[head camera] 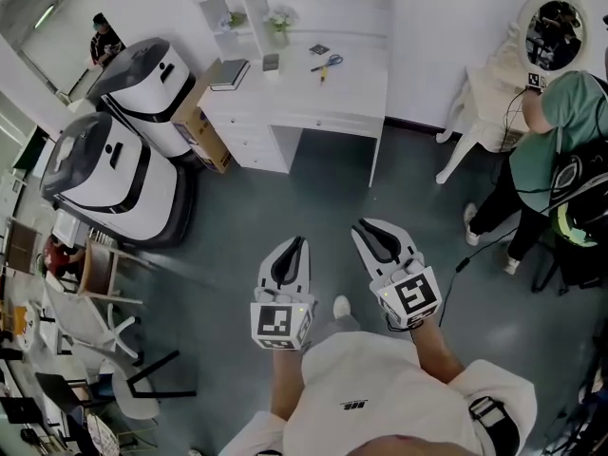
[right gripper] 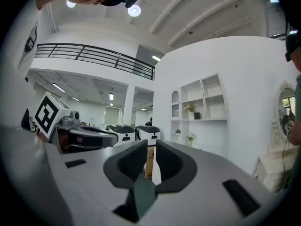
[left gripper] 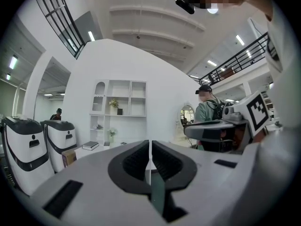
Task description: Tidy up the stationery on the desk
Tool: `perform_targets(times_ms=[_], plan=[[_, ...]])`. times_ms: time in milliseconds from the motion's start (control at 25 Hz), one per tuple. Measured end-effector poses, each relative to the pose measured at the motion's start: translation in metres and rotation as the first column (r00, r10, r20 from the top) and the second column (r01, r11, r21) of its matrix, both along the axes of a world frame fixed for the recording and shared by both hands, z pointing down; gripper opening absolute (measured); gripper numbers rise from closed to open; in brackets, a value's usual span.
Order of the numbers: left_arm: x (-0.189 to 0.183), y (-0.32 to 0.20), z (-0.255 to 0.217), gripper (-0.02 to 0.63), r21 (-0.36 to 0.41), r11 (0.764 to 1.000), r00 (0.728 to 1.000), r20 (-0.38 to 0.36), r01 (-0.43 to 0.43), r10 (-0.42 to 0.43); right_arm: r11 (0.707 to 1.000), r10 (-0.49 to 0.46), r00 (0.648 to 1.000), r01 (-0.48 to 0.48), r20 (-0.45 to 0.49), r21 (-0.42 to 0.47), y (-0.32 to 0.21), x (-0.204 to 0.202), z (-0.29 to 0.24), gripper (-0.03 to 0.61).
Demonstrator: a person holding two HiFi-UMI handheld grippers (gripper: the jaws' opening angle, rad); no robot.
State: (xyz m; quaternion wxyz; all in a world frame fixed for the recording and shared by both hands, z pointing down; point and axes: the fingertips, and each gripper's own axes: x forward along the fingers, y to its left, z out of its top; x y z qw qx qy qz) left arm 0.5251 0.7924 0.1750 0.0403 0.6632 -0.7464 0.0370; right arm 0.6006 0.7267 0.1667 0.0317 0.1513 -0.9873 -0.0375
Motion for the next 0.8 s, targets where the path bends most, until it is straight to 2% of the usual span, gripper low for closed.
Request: perform_targets(times_ms=[400, 800], plan=[[-0.077, -0.063, 0.002, 0.000, -0.004, 1.000, 1.000, 0.005, -0.017, 0.017, 0.999, 0.033, 0.999, -0.033, -0.014, 0.004, -0.063, -0.072, 0.003, 0.041], [-0.124, -0.125, 0.005, 0.000, 0.013, 1.000, 0.999, 0.028, -0.019, 0.019, 0.999, 0.035, 0.999, -0.034, -0.019, 0.033, -0.124, -0.121, 0.006, 0.041]])
